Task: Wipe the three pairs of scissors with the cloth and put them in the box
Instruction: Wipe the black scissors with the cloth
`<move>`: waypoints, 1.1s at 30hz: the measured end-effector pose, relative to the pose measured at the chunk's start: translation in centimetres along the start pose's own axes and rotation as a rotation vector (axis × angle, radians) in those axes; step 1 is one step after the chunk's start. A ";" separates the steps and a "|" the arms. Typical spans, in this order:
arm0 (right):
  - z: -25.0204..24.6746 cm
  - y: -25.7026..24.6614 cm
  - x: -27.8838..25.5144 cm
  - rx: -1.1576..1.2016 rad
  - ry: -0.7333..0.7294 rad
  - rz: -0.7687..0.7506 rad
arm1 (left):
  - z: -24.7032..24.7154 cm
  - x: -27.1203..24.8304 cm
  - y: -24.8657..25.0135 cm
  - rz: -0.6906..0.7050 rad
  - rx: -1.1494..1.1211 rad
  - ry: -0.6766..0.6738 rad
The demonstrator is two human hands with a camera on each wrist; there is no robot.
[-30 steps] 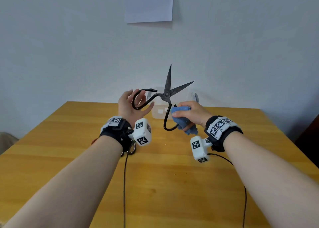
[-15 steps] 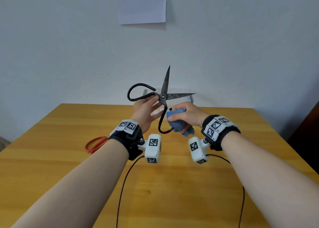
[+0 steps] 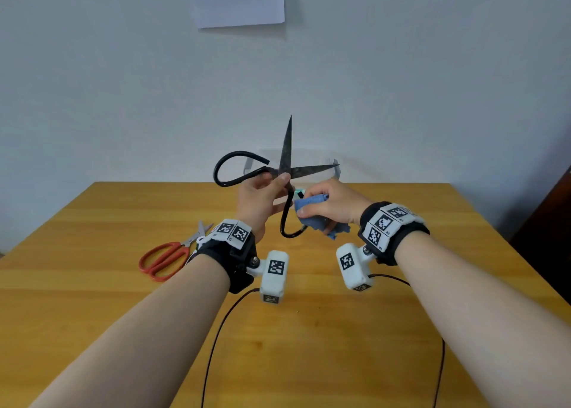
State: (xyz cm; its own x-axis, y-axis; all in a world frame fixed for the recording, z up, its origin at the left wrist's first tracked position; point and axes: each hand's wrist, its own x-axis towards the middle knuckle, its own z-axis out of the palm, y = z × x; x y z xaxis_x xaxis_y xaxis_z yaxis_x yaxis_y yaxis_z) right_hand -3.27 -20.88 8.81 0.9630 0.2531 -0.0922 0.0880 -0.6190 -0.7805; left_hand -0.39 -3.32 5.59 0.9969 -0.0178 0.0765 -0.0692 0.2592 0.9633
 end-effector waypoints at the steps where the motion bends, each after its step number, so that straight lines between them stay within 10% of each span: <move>1: 0.1 0.2 0.1 -0.002 0.026 0.004 | 0.1 0.2 -0.4 -0.004 -0.019 0.047; 12: -2.1 3.9 1.1 -0.101 0.293 0.052 | -2.4 0.9 -5.9 -0.146 0.103 0.057; 33: 4.2 10.5 5.4 -0.004 0.196 -0.034 | -2.0 1.8 -10.3 -0.292 0.284 -0.174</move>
State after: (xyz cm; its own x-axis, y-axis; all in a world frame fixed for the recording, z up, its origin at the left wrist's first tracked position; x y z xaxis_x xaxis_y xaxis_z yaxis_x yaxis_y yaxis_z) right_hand 1.82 -22.88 -2.53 0.9906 0.1249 0.0565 0.1220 -0.6156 -0.7786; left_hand 2.18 -4.10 -4.75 0.9568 -0.2195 -0.1908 0.1828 -0.0565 0.9815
